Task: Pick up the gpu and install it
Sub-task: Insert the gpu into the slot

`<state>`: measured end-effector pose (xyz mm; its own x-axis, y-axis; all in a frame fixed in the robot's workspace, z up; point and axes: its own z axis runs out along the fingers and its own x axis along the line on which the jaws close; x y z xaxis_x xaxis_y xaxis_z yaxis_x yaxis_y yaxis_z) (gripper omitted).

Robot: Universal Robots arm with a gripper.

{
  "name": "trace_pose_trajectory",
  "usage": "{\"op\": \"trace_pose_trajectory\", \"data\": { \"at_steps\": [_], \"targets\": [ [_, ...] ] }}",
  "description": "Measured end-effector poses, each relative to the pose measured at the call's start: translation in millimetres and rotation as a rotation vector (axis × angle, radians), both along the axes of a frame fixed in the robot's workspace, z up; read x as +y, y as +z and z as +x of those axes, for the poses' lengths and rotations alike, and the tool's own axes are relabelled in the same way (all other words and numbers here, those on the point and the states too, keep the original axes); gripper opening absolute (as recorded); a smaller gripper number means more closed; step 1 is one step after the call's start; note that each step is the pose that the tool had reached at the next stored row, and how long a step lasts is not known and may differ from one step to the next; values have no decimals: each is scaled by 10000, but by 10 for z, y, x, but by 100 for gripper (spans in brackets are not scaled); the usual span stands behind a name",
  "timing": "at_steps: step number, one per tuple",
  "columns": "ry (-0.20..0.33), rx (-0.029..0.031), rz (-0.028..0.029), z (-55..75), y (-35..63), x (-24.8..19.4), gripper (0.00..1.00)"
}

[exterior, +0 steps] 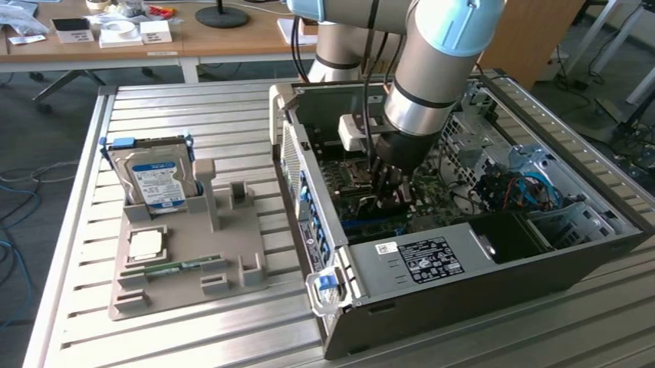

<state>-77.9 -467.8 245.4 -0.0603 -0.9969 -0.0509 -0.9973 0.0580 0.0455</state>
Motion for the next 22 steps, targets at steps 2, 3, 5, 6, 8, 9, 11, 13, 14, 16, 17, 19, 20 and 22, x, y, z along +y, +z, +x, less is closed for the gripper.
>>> {"op": "trace_pose_trajectory", "data": {
  "at_steps": [2, 3, 5, 6, 8, 9, 11, 13, 14, 16, 17, 19, 20, 22],
  "targets": [
    [0, -1, 0, 0, 0, 0, 27],
    [0, -1, 0, 0, 0, 0, 27],
    [0, -3, 5, 0, 8, 0, 27],
    [-1, -2, 5, 0, 15, 0, 27],
    [-1, -1, 3, 0, 19, 0, 27],
    [-1, -1, 0, 0, 20, 0, 27],
    [0, 0, -2, 0, 20, 0, 27],
    [0, 0, -3, 0, 18, -1, 27],
    [0, 0, -1, 0, 16, -2, 27],
    [0, -1, 0, 0, 13, -4, 27],
    [-1, -1, -1, 0, 12, -5, 27],
    [0, 0, -1, 0, 4, -6, 27],
    [0, 2, -4, 0, 0, -6, 27],
    [1, -2, 10, 0, -11, -6, 27]
  ]
}}
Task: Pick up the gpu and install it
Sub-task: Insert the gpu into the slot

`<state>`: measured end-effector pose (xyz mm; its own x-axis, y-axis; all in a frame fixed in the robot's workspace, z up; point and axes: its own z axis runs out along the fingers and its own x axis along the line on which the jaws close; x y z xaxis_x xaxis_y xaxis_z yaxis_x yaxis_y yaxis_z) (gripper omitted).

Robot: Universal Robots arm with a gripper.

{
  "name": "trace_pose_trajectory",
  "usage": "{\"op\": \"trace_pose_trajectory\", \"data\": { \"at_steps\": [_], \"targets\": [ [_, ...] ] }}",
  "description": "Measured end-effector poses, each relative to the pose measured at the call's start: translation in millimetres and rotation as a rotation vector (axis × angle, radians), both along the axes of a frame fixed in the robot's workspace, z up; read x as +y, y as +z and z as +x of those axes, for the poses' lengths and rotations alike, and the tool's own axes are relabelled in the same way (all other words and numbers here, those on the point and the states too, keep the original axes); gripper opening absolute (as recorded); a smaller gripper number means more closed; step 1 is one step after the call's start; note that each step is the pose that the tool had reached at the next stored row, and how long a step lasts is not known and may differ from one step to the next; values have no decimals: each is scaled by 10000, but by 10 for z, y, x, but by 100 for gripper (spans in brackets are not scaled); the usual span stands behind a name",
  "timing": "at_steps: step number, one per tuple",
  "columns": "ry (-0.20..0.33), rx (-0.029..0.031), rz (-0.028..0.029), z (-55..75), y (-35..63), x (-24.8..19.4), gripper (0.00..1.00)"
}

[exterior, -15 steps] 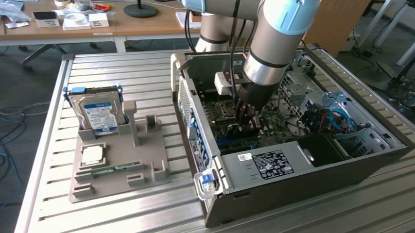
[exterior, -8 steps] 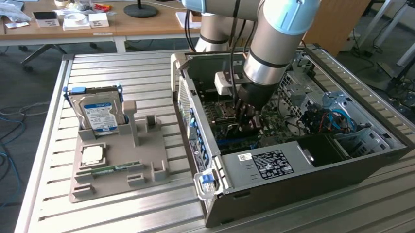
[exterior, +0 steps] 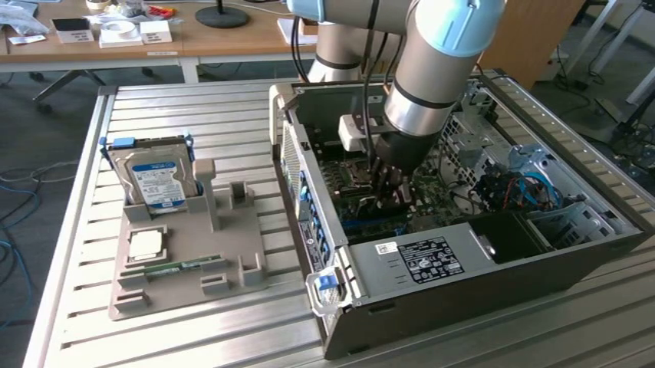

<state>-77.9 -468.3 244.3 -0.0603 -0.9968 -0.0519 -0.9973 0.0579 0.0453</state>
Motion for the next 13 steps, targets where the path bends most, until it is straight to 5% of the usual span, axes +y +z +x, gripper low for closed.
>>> {"op": "trace_pose_trajectory", "data": {
  "at_steps": [13],
  "targets": [
    [0, 2, 29, 0, -23, 0, 27]
  ]
}}
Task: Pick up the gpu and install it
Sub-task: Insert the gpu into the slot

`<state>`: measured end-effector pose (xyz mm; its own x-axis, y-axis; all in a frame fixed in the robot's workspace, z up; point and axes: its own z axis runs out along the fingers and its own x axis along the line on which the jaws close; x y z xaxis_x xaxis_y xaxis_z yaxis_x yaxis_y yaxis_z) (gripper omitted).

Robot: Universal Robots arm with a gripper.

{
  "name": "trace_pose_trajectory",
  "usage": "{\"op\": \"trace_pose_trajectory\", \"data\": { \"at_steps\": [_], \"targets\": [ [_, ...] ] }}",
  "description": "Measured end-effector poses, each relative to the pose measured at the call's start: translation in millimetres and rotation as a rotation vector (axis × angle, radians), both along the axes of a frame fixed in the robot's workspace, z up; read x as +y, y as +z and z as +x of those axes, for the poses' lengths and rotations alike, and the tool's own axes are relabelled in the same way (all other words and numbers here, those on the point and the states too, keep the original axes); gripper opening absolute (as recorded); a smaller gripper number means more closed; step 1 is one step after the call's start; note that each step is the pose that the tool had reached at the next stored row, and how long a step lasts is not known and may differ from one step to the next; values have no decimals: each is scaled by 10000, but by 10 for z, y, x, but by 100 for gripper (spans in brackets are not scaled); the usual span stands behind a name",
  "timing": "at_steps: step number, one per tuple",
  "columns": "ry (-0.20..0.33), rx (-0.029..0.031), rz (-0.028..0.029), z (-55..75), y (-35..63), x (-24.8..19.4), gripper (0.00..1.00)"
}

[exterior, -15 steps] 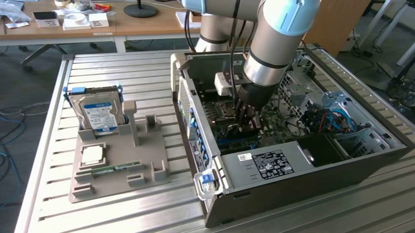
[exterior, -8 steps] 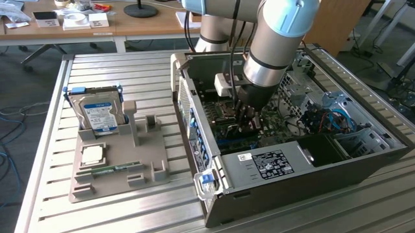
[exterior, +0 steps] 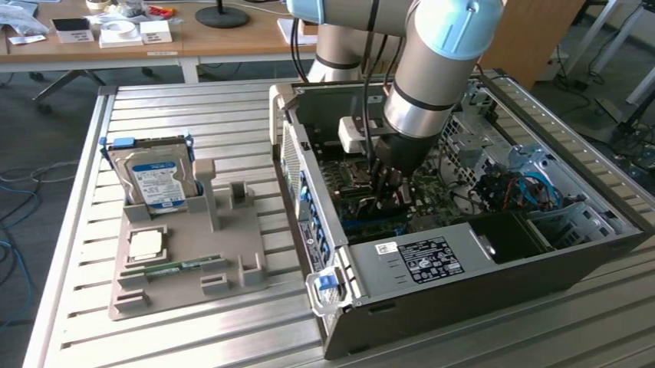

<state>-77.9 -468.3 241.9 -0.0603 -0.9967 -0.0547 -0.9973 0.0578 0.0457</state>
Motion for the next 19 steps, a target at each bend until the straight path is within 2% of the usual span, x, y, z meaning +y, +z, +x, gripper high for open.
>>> {"op": "trace_pose_trajectory", "data": {
  "at_steps": [19],
  "targets": [
    [0, -4, 1, -25, -21, 0, 27]
  ]
}}
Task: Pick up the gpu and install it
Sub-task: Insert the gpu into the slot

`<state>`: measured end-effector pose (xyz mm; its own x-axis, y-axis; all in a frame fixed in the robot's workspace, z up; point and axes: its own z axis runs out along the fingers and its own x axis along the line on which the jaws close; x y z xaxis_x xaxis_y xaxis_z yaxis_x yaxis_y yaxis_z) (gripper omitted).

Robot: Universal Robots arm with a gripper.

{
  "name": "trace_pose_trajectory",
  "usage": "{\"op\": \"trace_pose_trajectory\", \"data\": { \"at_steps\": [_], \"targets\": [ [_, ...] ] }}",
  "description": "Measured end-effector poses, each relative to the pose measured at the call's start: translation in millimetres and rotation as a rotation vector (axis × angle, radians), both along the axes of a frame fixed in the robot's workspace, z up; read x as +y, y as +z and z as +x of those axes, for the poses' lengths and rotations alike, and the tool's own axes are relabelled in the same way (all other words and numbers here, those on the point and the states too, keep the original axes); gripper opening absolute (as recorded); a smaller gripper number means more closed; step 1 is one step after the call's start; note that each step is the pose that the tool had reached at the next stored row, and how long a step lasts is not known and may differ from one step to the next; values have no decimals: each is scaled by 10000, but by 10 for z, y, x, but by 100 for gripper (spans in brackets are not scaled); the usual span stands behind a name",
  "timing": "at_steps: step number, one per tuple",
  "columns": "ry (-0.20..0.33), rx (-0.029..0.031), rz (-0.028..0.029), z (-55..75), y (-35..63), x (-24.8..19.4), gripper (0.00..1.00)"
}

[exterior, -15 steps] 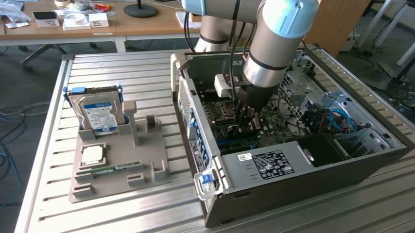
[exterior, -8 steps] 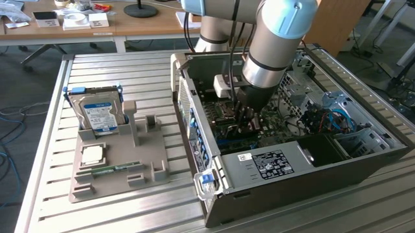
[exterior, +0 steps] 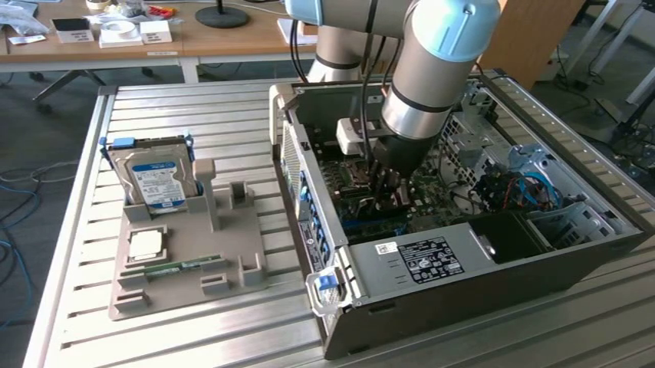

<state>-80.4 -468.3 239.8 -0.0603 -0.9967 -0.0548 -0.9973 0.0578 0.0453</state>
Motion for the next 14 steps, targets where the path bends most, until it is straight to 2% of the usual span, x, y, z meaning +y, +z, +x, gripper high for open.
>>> {"op": "trace_pose_trajectory", "data": {
  "at_steps": [11, 12, 13, 14],
  "targets": [
    [-7, 9, 11, -4, -3, 1, 27],
    [-8, -2, 8, -3, -4, 1, 28],
    [-7, -4, 7, -3, -4, 1, 33],
    [-2, -1, 2, -1, -1, 1, 33]
  ]
}}
